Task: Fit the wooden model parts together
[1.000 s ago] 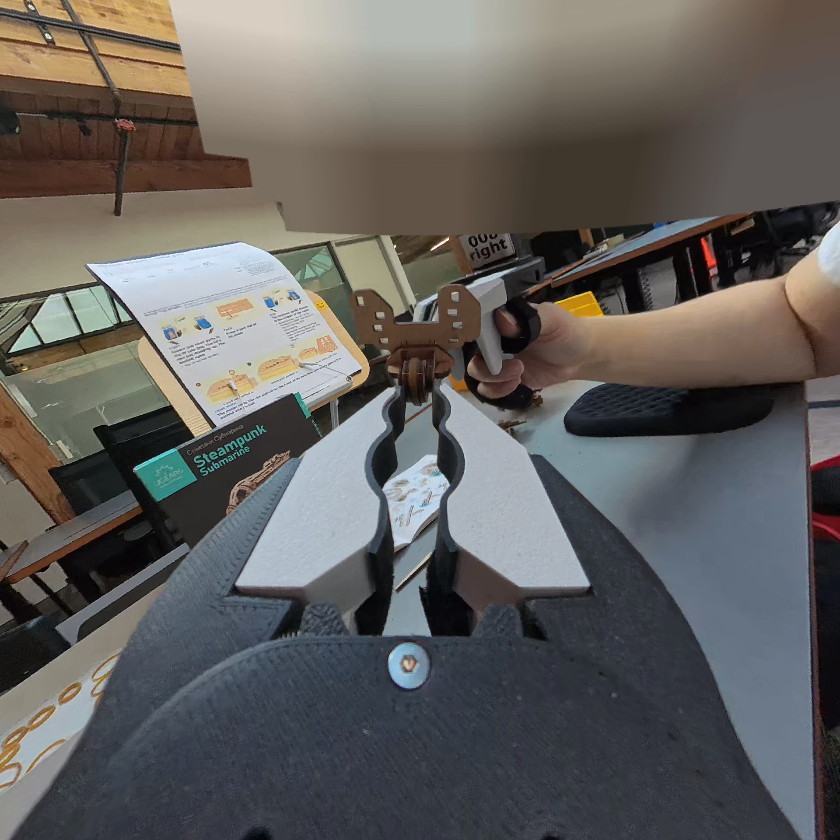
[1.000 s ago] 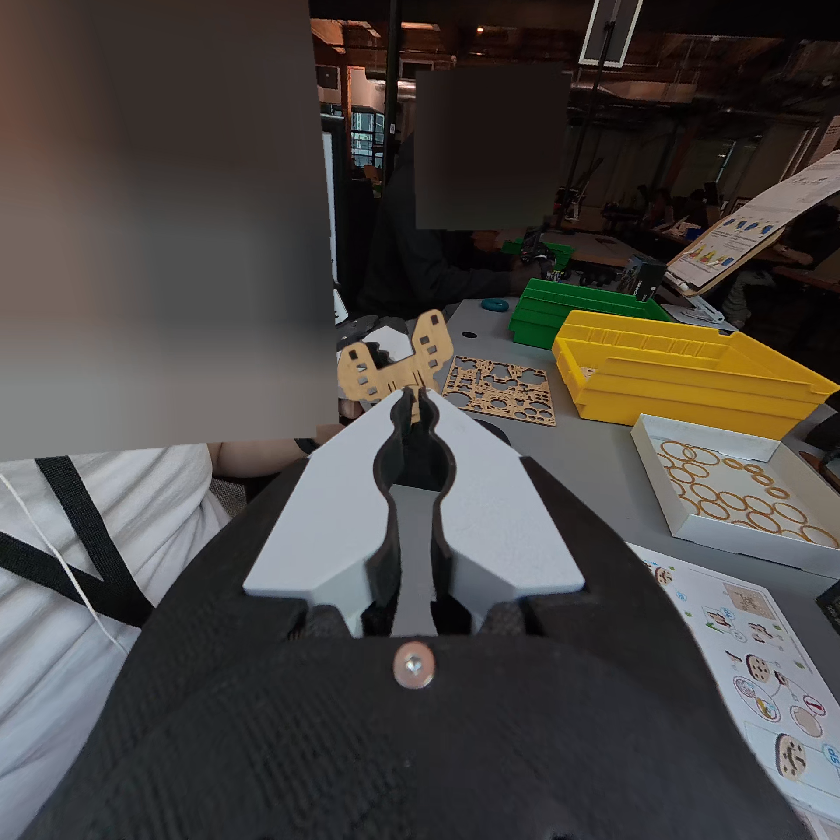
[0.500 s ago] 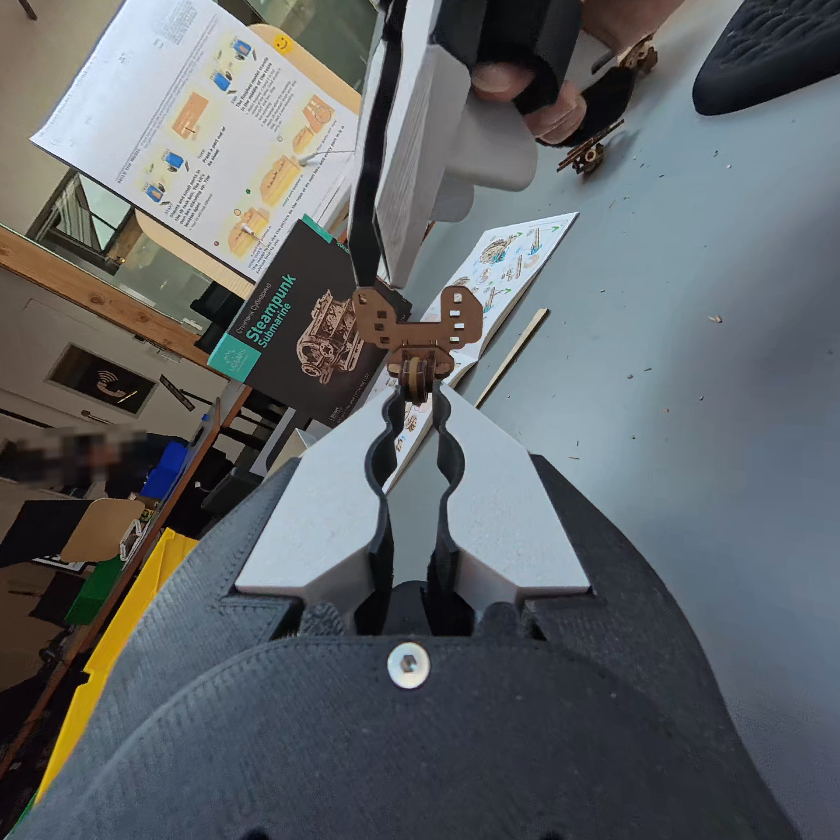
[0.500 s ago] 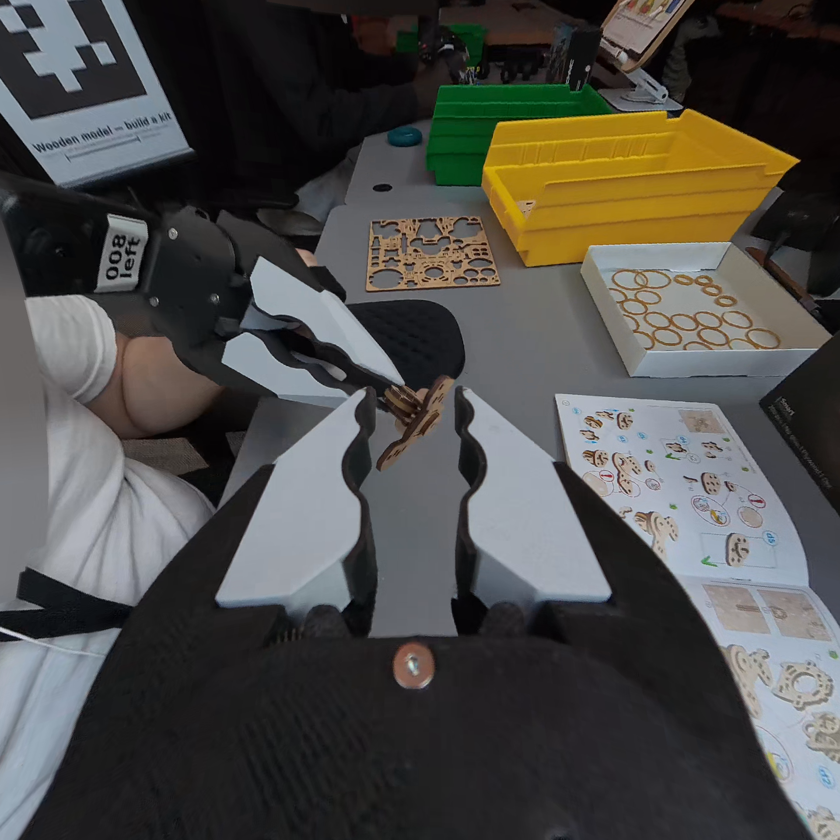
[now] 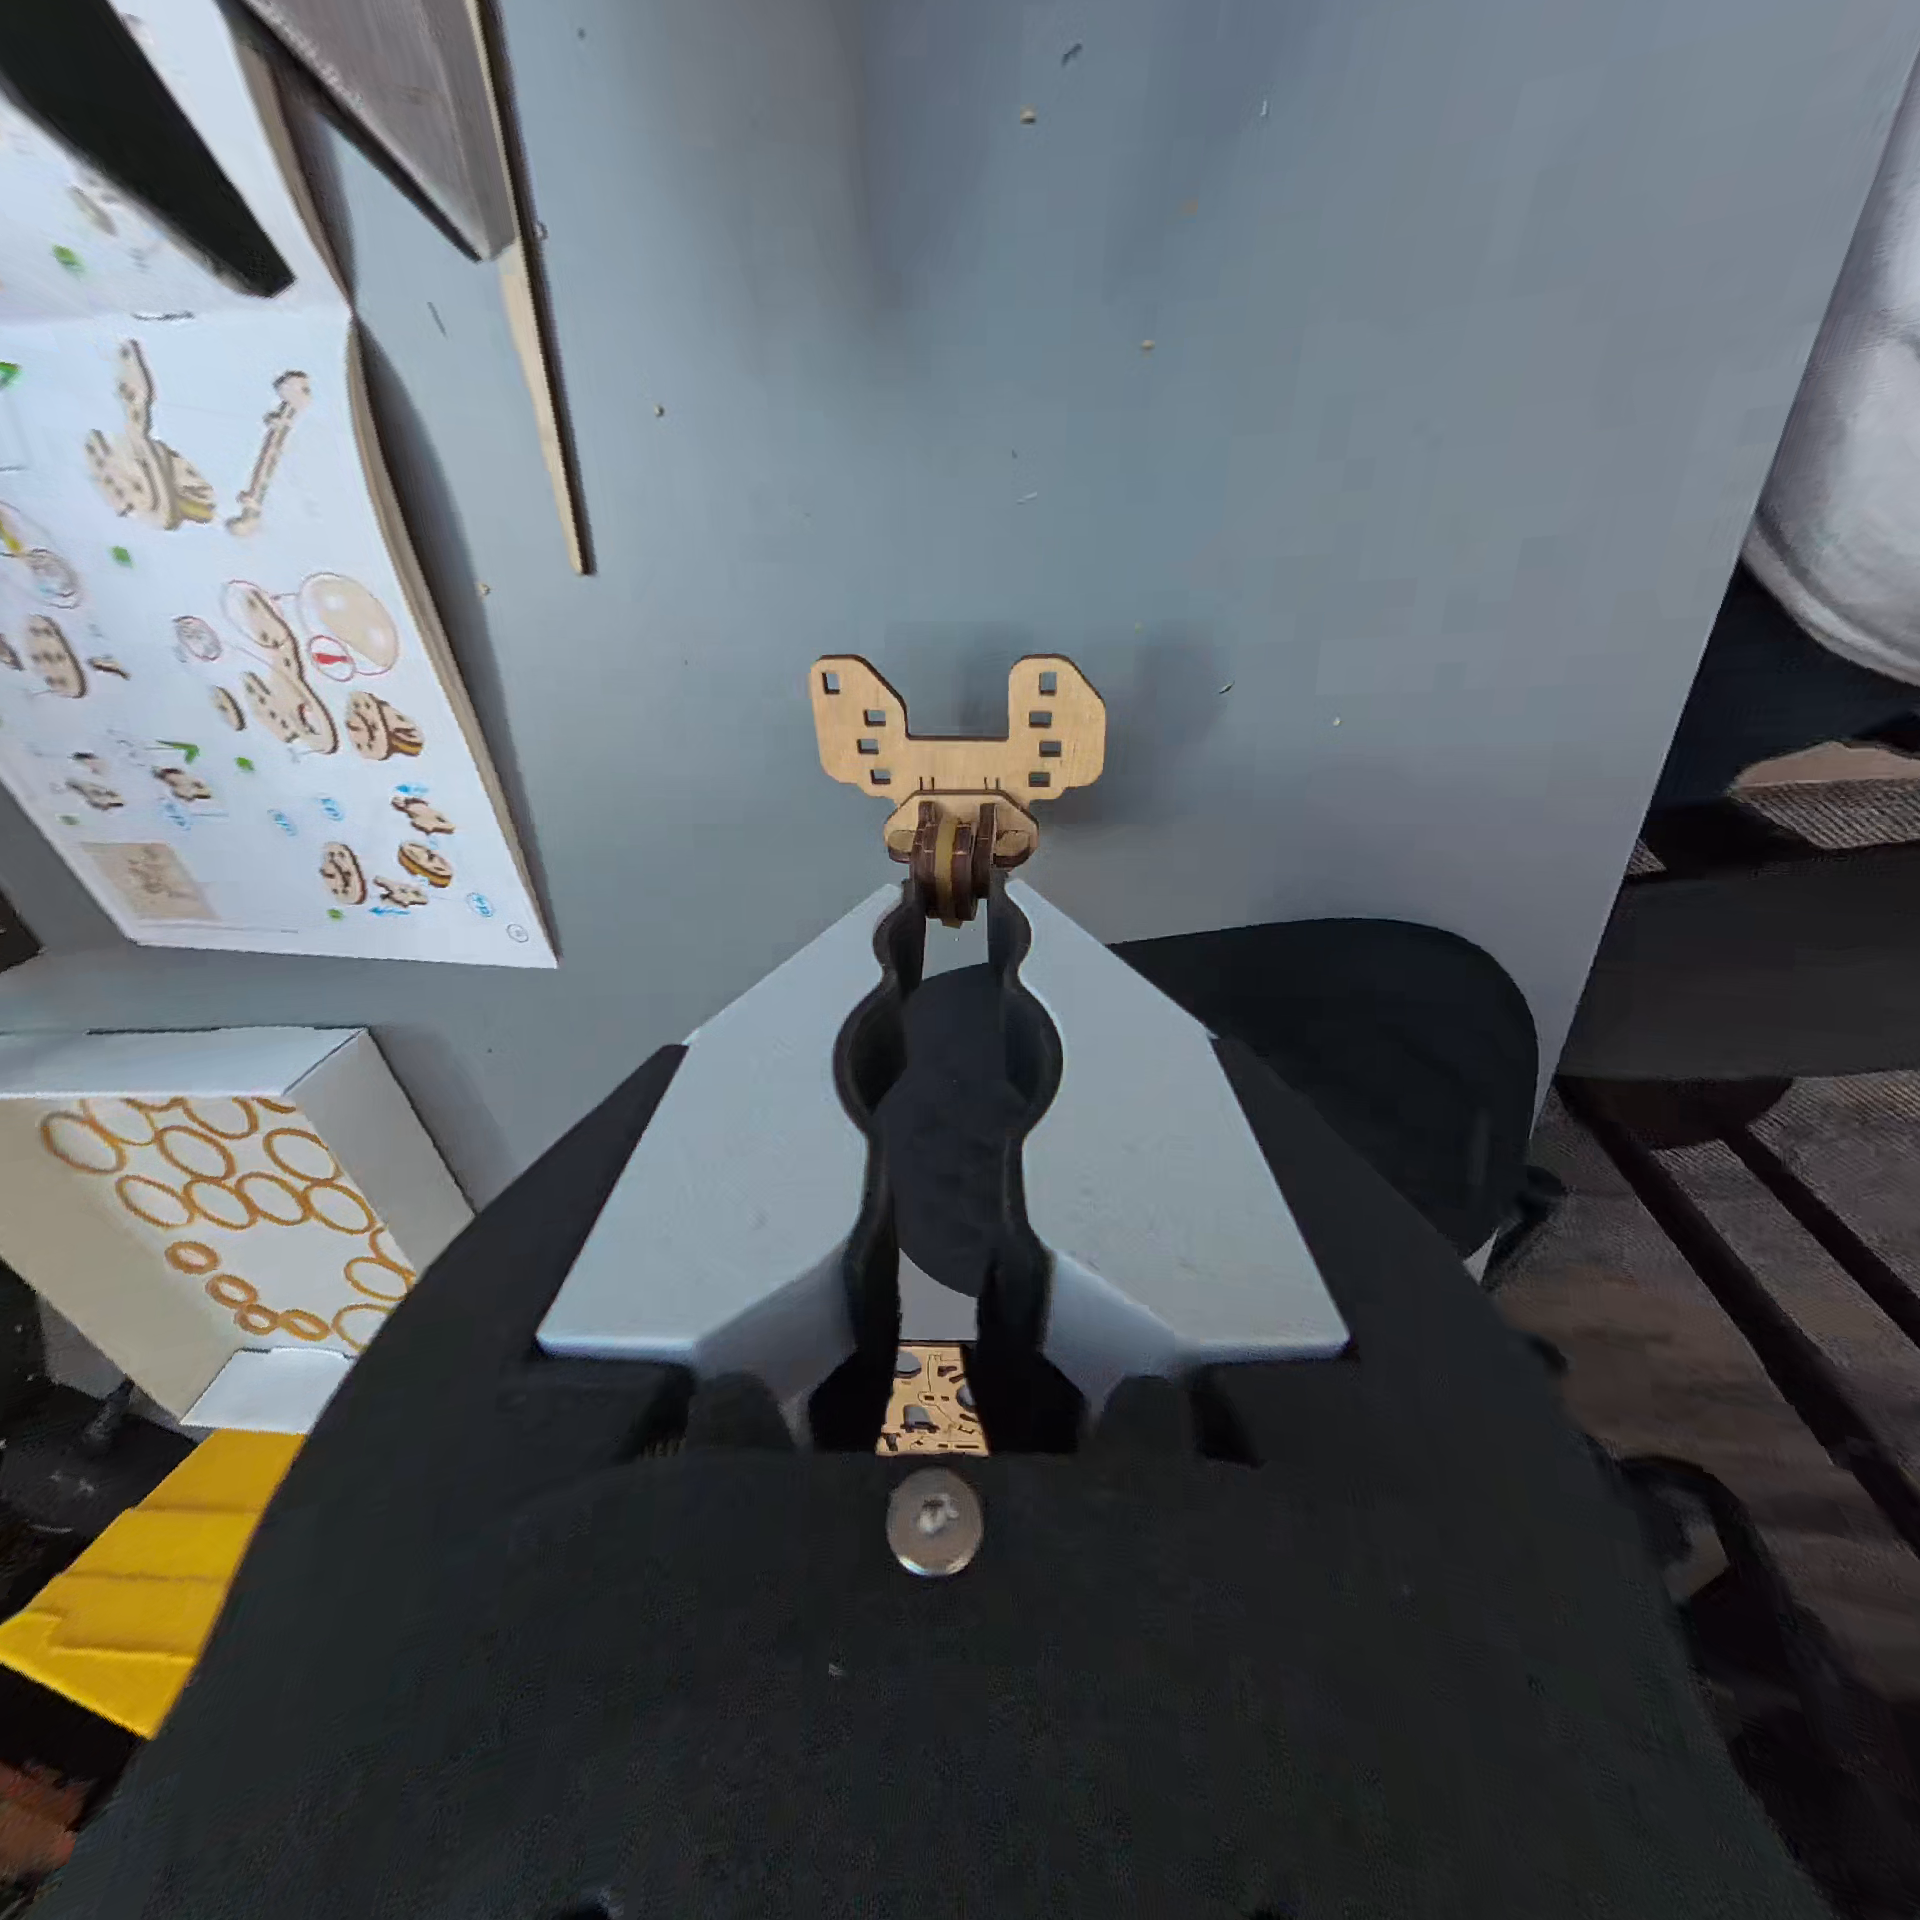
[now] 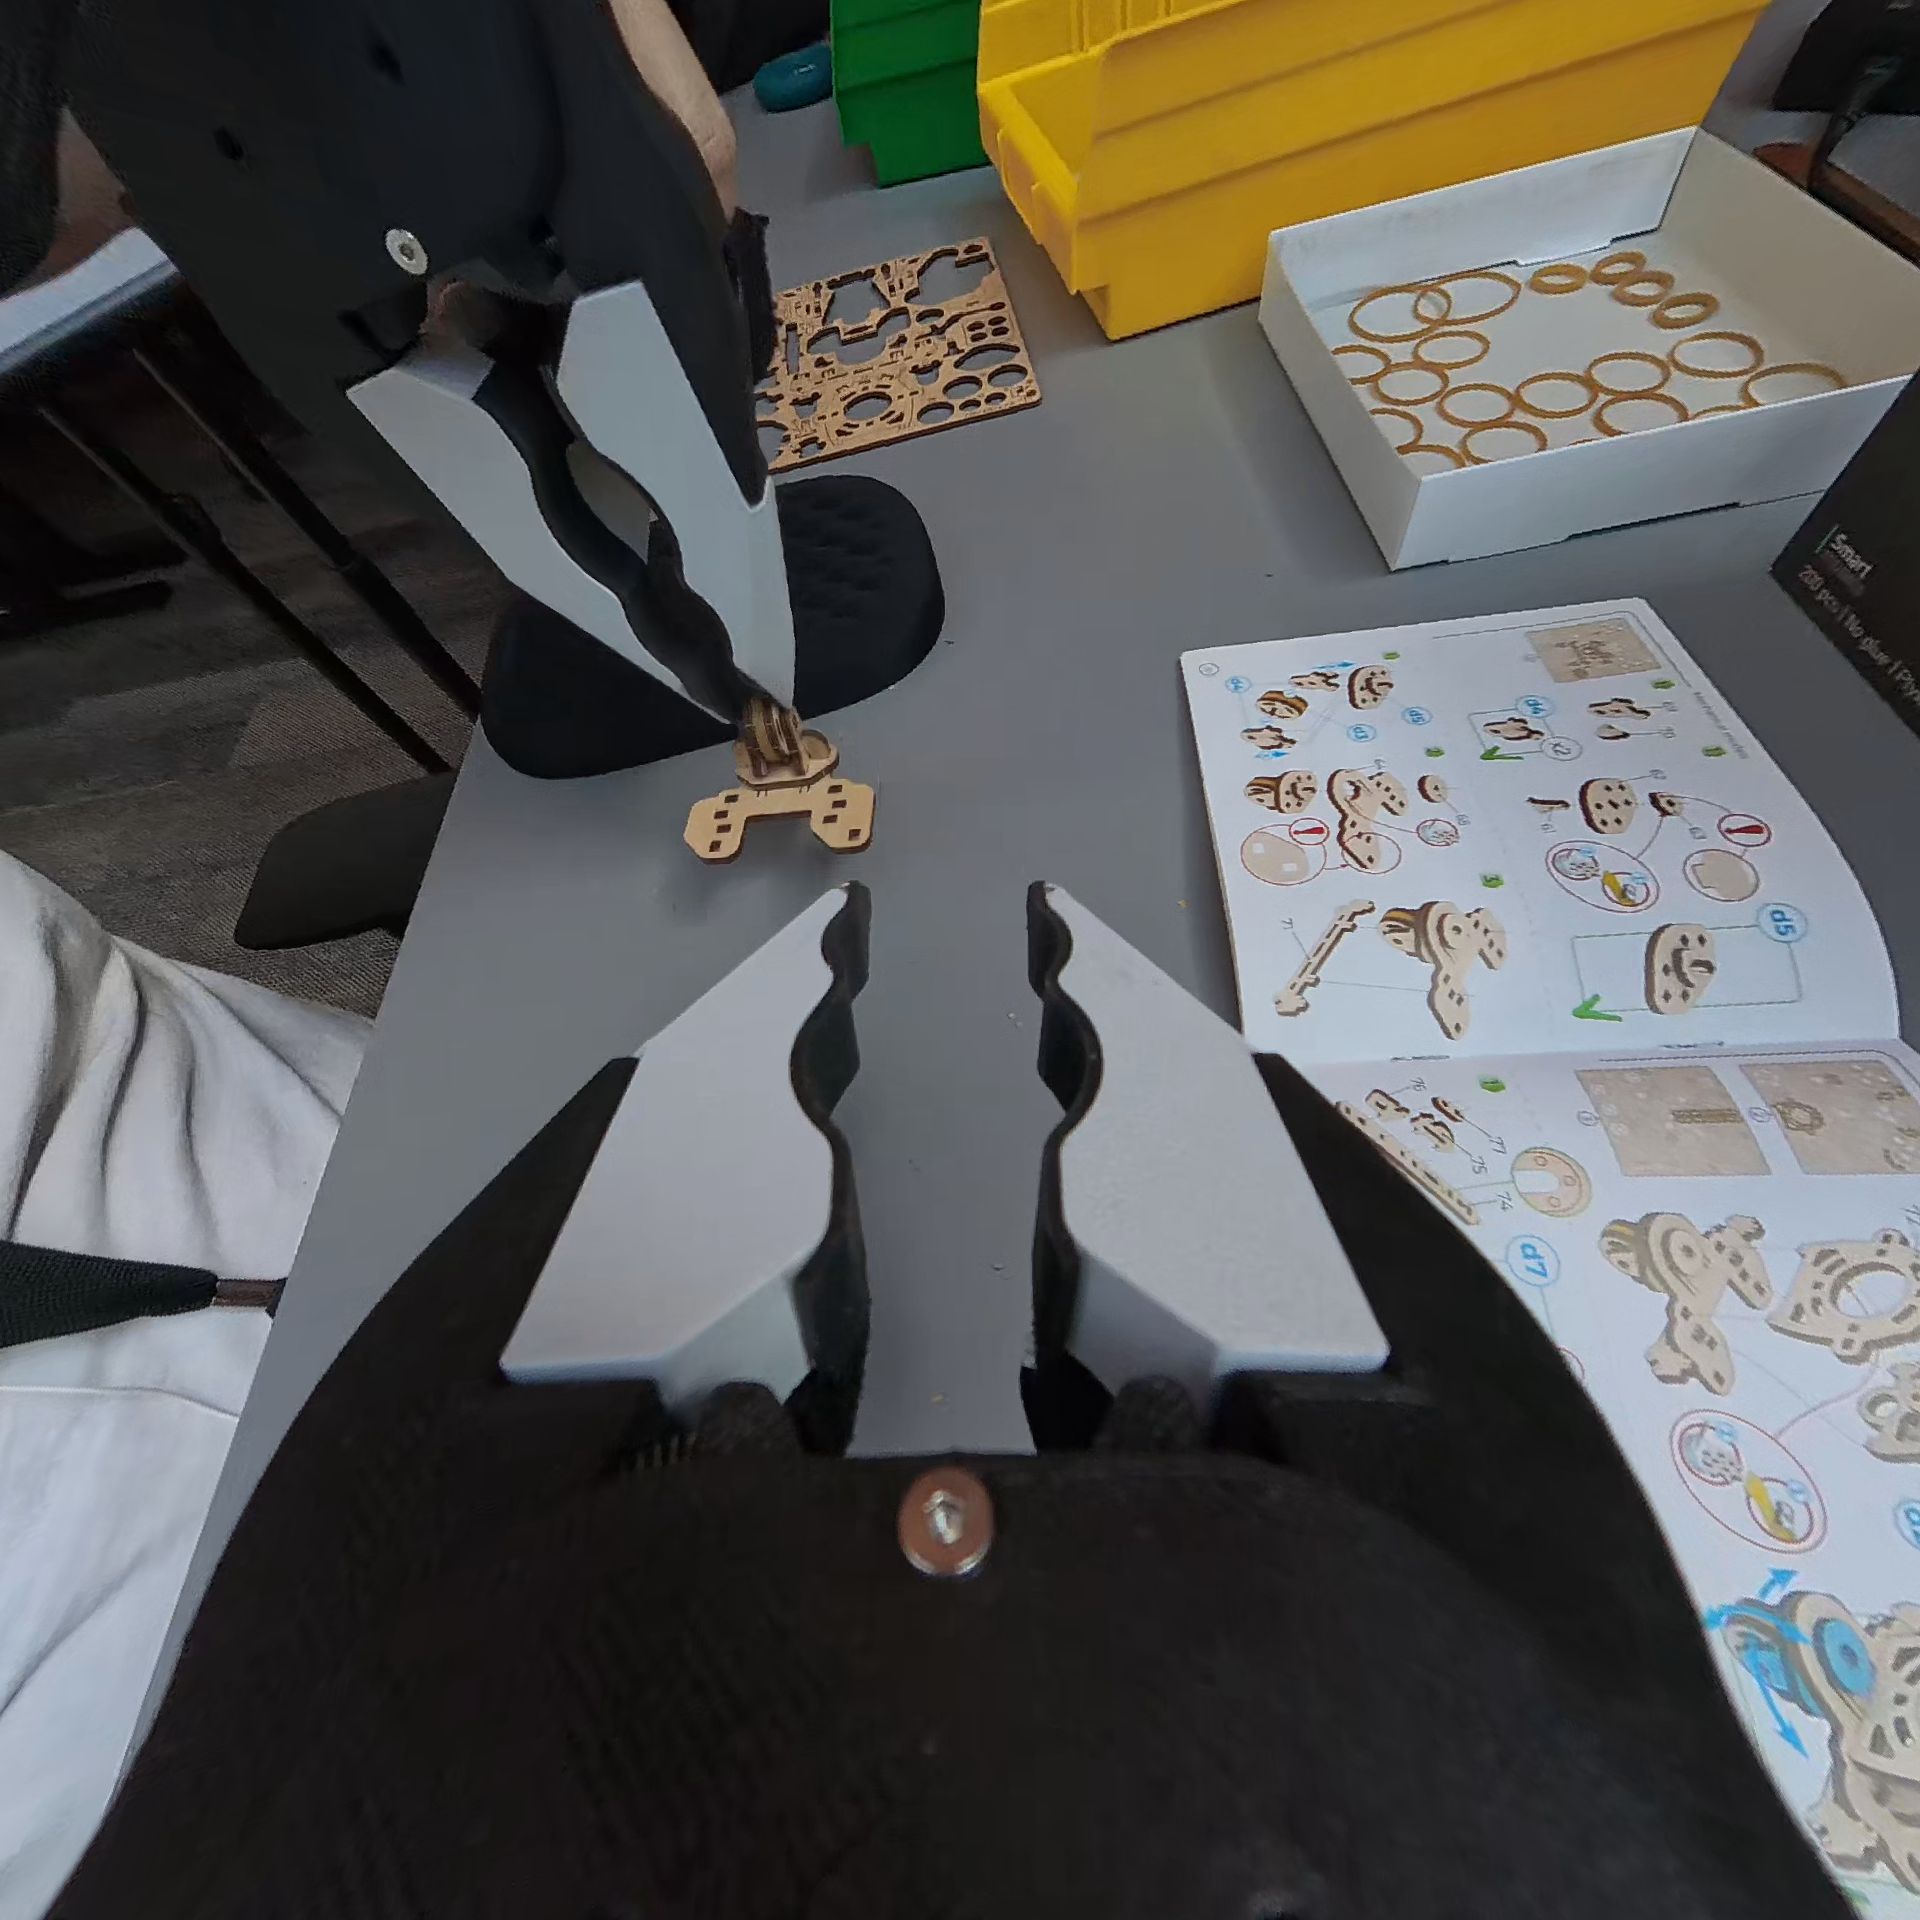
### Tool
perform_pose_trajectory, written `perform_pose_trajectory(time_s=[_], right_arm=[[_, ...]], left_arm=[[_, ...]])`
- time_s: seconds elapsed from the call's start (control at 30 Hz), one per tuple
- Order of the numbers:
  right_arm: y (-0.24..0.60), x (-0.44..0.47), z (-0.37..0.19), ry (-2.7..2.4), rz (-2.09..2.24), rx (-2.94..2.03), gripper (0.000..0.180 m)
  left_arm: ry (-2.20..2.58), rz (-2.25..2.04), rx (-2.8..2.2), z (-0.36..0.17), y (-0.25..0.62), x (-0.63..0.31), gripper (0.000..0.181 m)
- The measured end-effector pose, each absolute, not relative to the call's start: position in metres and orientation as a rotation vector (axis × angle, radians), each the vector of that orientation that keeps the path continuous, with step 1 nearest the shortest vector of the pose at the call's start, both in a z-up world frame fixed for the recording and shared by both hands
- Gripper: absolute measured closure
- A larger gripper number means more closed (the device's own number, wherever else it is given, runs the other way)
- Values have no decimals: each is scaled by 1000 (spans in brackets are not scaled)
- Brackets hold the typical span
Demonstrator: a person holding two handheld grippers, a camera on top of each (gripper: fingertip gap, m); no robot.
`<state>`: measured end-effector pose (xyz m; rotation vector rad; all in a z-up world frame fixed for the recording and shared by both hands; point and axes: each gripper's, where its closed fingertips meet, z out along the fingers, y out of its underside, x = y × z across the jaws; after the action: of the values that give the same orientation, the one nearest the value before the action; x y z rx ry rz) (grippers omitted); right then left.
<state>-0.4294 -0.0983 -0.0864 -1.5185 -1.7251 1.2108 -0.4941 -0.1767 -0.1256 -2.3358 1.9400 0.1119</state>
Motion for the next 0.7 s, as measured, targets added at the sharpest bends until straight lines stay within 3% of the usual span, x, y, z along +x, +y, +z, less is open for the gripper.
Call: perform_pose_trajectory(time_s=[0.03,0.4,0.7], right_arm=[[-96,-428,-90,-1729,1196,-1517,151],[-92,-427,-109,-1770,1204,-1522,151],[-94,-430,-97,-1729,1273,-1454,151]], left_arm=[[1966,85,-2368,-136,-176,-491,170],[2015,183,-2326,-131,-169,-491,170],[2053,-98,-2287,-127,-186,-484,170]])
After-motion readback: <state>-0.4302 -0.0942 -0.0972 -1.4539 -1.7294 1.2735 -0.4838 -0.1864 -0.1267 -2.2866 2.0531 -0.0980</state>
